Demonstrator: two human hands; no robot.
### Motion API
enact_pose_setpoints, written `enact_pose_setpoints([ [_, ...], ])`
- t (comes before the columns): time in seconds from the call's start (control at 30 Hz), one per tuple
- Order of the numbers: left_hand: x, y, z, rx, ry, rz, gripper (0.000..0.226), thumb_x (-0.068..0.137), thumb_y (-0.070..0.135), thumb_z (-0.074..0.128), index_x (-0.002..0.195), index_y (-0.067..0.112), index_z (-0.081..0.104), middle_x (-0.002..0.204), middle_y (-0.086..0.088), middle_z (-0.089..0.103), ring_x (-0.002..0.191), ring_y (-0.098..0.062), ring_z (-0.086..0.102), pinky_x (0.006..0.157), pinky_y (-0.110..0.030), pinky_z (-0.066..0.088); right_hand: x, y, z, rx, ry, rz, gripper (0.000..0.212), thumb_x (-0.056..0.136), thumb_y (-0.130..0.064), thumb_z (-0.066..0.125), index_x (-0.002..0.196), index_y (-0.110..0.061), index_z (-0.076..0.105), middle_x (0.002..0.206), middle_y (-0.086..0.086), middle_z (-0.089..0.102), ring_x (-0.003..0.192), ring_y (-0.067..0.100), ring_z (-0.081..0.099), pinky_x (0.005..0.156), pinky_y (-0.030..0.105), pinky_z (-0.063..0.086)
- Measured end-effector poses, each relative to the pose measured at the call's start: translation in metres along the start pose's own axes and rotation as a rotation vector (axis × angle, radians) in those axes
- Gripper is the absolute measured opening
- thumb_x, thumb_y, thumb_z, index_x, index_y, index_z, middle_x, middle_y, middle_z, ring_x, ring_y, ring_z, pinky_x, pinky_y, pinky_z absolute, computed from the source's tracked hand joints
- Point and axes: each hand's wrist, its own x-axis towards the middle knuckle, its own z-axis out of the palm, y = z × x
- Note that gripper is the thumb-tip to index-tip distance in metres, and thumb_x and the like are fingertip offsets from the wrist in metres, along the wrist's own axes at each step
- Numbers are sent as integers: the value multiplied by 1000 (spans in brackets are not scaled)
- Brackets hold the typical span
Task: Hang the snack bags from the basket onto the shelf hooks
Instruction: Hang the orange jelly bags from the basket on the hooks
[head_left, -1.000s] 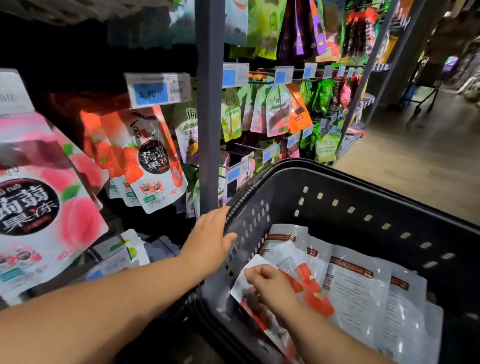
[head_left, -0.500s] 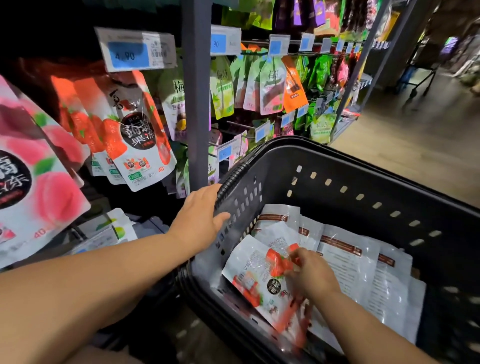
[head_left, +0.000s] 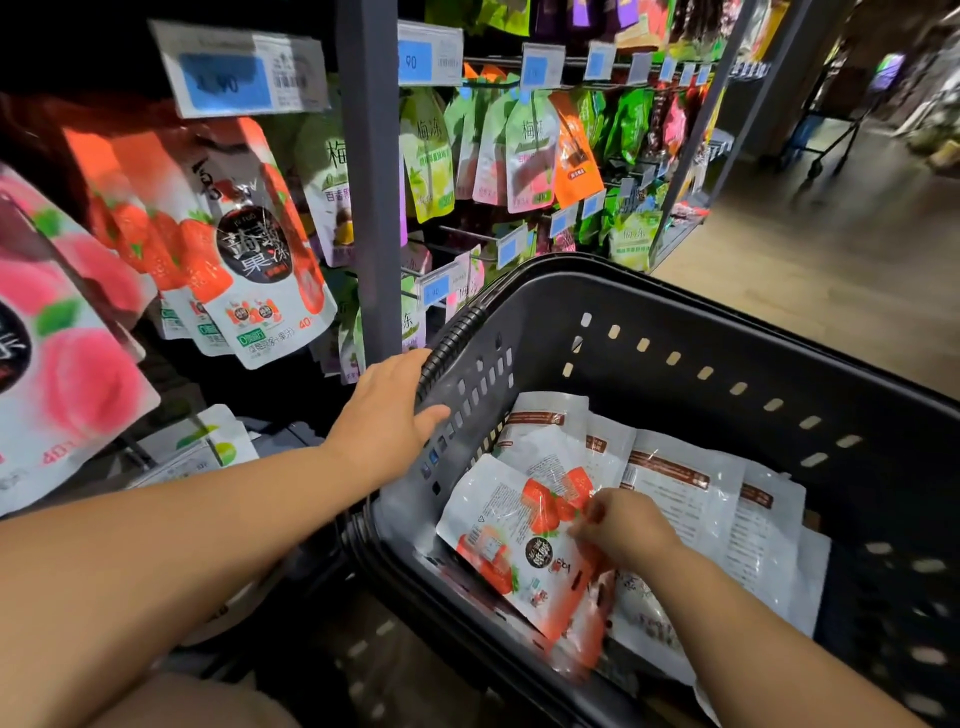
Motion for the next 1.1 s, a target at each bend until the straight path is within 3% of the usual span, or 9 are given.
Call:
enact_pose_setpoints([
  [0.13, 0, 2, -1, -6, -10, -9, 69, 99, 36, 55, 154, 17, 20, 156, -4, 29, 145, -23, 18, 117, -35, 20, 0, -4, -6, 12, -10, -77, 24, 93, -40, 64, 81, -25, 49, 83, -6, 57, 82, 18, 56, 67, 28, 41],
  [0.23, 0, 3, -2, -9, -12, -12, 69, 99, 37, 55, 155, 17, 19, 157, -3, 28, 146, -22, 17, 117, -35, 20, -1, -7, -10, 172, 8, -182, 12, 95, -28, 64, 94, -30, 52, 77, -7, 56, 72, 16, 54, 63, 25, 40],
  [0.37, 0, 3, -2, -12, -16, -14, 69, 99, 37, 54, 155, 17, 19, 157, -3, 27, 146, -22, 17, 116, -35, 20, -4, -12, -17, 388, -48, -267, 21, 98, -16, 59, 100, -38, 59, 61, -7, 48, 51, 11, 40, 53, 21, 40],
  [0.57, 0, 1, -1, -7, -17, -13, 70, 99, 38, 54, 155, 17, 19, 157, -4, 28, 146, -23, 17, 117, -35, 19, -10, -18, -29, 666, -126, -233, 36, 99, -1, 45, 84, -22, 70, 62, 4, 53, 54, 18, 45, 53, 28, 40],
  [0.77, 0, 0, -1, 3, -12, -6, 70, 98, 39, 54, 155, 16, 19, 157, -4, 28, 145, -23, 18, 117, -33, 18, -15, -19, -48, 1032, -173, -196, 38, 98, 6, 44, 88, -11, 76, 71, 15, 63, 53, 17, 54, 53, 28, 42],
  [0.87, 0, 1, -2, 3, -5, -3, 69, 98, 39, 54, 154, 17, 20, 155, -3, 30, 144, -23, 19, 116, -32, 18, -20, -18, -54, 1062, -192, -222, 22, 91, 6, 60, 109, -2, 70, 74, 16, 66, 61, 20, 60, 57, 24, 49],
  [1.0, -1, 2, -3, 1, -5, 3, 69, 98, 41, 53, 154, 17, 20, 154, -2, 31, 143, -21, 20, 115, -31, 19, -26, -15, -61, 1079, -328, -301, 77, 49, 7, 91, 119, -7, 63, 85, 17, 74, 71, 21, 72, 67, 25, 57],
  [1.03, -1, 3, -3, -1, -4, 7, 69, 98, 41, 53, 154, 18, 20, 154, -2, 31, 143, -21, 20, 115, -31, 19, -26, -16, -60, 1034, -297, -302, 76, 49, 5, 92, 119, -9, 64, 87, 17, 75, 73, 21, 73, 70, 27, 58],
  [1.1, -2, 3, -3, -6, 1, 9, 69, 98, 41, 53, 154, 18, 21, 154, -2, 31, 143, -20, 21, 114, -30, 19, -26, -22, -57, 847, -62, -292, 47, 67, 3, 85, 107, -17, 72, 88, 10, 77, 78, 16, 72, 78, 28, 59],
])
